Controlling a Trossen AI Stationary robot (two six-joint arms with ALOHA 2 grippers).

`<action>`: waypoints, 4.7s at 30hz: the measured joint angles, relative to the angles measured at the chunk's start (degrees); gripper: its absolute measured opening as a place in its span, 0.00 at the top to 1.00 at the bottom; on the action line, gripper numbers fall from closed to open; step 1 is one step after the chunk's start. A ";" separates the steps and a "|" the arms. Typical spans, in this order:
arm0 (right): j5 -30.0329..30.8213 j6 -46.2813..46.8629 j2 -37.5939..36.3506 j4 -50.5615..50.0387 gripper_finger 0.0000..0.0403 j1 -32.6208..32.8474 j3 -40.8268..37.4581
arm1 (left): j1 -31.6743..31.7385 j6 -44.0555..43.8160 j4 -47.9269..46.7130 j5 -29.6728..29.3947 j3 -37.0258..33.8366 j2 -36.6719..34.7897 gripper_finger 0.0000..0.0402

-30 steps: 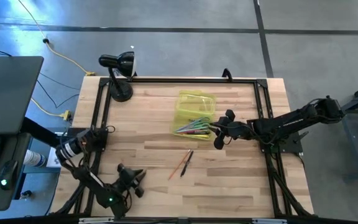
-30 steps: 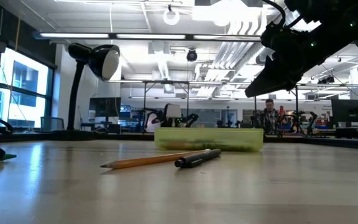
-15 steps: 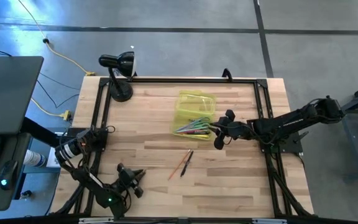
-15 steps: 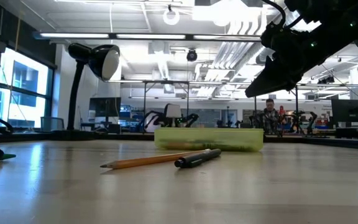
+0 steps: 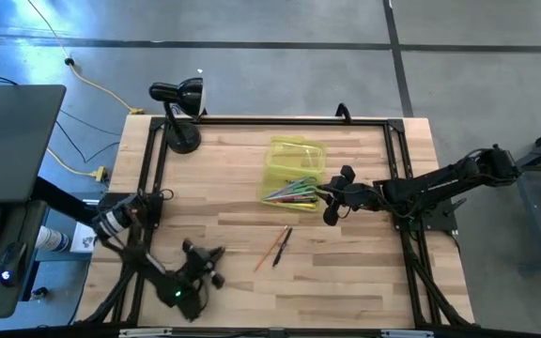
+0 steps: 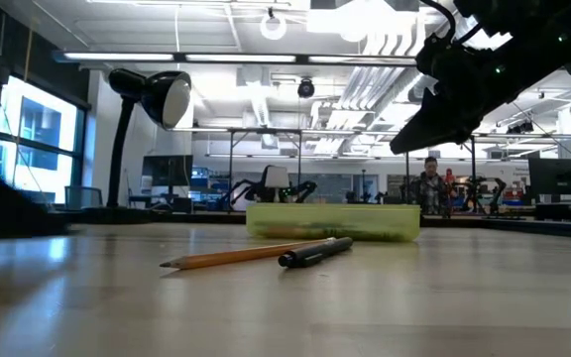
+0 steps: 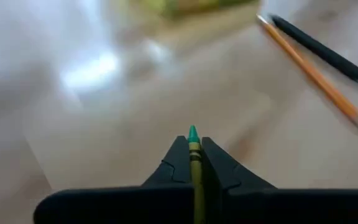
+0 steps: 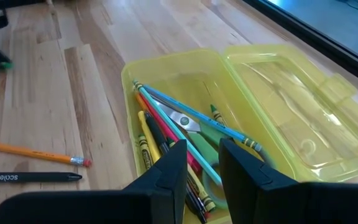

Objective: Pick & place school supplies into a supply box
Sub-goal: Put the light green crayon into the yellow supply box, then put the black pen into the yellow supply box

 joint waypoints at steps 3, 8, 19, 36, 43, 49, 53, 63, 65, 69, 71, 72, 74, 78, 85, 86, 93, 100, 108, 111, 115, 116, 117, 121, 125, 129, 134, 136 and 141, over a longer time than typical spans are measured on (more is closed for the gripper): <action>0.20 -0.06 0.00 0.52 0.82 0.00 0.00 | 2.97 5.03 -0.25 -2.24 0.13 -2.57 0.92; 0.21 -0.42 0.00 1.25 0.82 0.00 0.00 | 9.57 14.80 -2.34 -13.24 0.13 -7.67 0.92; 0.41 -0.44 0.00 1.20 0.82 0.00 0.00 | 28.58 51.65 14.12 -3.25 0.17 -17.65 0.92; -0.16 -1.49 0.00 -1.07 0.82 0.02 -0.07 | 57.53 98.85 59.63 42.23 0.25 -14.86 0.90; -0.80 0.05 0.00 -2.39 0.82 0.02 -0.07 | 58.65 96.81 63.15 42.42 0.21 -8.56 0.89; -2.78 0.04 0.00 -2.32 0.82 0.00 -0.07 | 58.65 95.66 62.54 41.85 0.20 -7.38 0.80; -2.76 1.26 0.01 -2.32 0.82 0.00 -0.07 | 59.28 95.55 62.72 40.94 0.18 -7.38 0.71; -8.20 -0.42 0.02 -2.09 0.82 0.17 -0.07 | 60.35 95.39 63.29 43.96 0.99 -9.49 0.59; -12.20 -2.19 0.02 -1.25 0.82 0.97 -0.05 | 60.35 95.50 62.42 45.66 2.15 -11.37 0.59; -19.09 -3.01 0.08 1.44 0.82 4.39 -0.04 | 60.39 98.22 58.78 51.74 4.19 -16.29 0.62; -19.96 -3.74 0.88 4.63 0.82 6.55 -0.04 | 60.35 99.71 57.71 53.78 5.05 -19.17 0.63; -19.98 -4.45 1.52 6.73 0.82 7.74 -0.04 | 60.33 100.05 56.87 54.41 5.11 -20.93 0.64; -19.64 -5.32 3.70 11.74 0.81 9.74 0.00 | 60.31 99.97 55.48 55.20 5.72 -24.03 0.65; -19.00 -9.97 10.05 22.69 0.76 12.82 0.04 | 60.31 99.94 52.55 56.85 5.73 -30.48 0.68; -24.29 -19.46 23.43 38.81 0.66 12.79 0.12 | 59.93 99.06 46.54 61.71 5.68 -35.95 0.68; -25.00 -20.64 25.15 39.96 0.65 12.46 0.52 | 59.93 98.79 46.49 61.78 5.68 -35.99 0.69; -26.80 -22.19 35.38 31.10 0.65 9.56 10.14 | 58.52 98.17 43.85 61.89 5.68 -35.38 0.70; -26.96 -26.94 41.98 9.01 0.66 7.94 23.13 | 57.58 96.79 41.49 63.32 5.66 -35.40 0.70; -32.77 -25.02 42.64 3.67 0.66 7.01 26.27 | 57.25 96.72 38.02 66.39 5.66 -35.42 0.70; -34.63 -19.14 42.58 4.65 0.66 6.78 25.18 | 57.25 95.63 36.33 66.37 5.66 -35.42 0.70; -31.55 -16.11 42.51 8.56 0.66 7.54 21.96 | 57.25 95.28 34.93 66.38 5.66 -35.42 0.70; -30.18 -15.88 42.51 10.89 0.66 7.92 20.81 | 57.25 95.28 34.89 66.39 5.66 -35.41 0.70; -28.94 -15.90 42.51 13.23 0.66 8.29 19.58 | 57.25 95.28 34.87 66.39 5.66 -35.42 0.70; -26.36 -20.83 42.53 23.55 0.66 9.42 13.89 | 57.25 95.28 34.86 66.37 5.66 -35.41 0.70; -25.29 -22.19 42.53 30.25 0.66 10.11 8.86 | 57.25 95.28 34.77 66.37 5.66 -35.42 0.70; -25.33 -22.25 42.37 34.02 0.66 10.10 4.72 | 57.25 95.28 34.38 66.37 5.66 -35.41 0.70; -25.79 -22.34 42.63 39.94 0.66 9.99 0.88 | 57.25 94.84 34.36 66.35 5.66 -35.42 0.70; -25.82 -22.36 42.69 41.64 0.66 9.99 0.19 | 57.25 93.71 34.34 66.23 5.66 -35.42 0.70; -25.82 -22.74 42.71 42.01 0.66 10.01 0.04 | 57.25 91.95 34.34 66.17 5.66 -35.40 0.70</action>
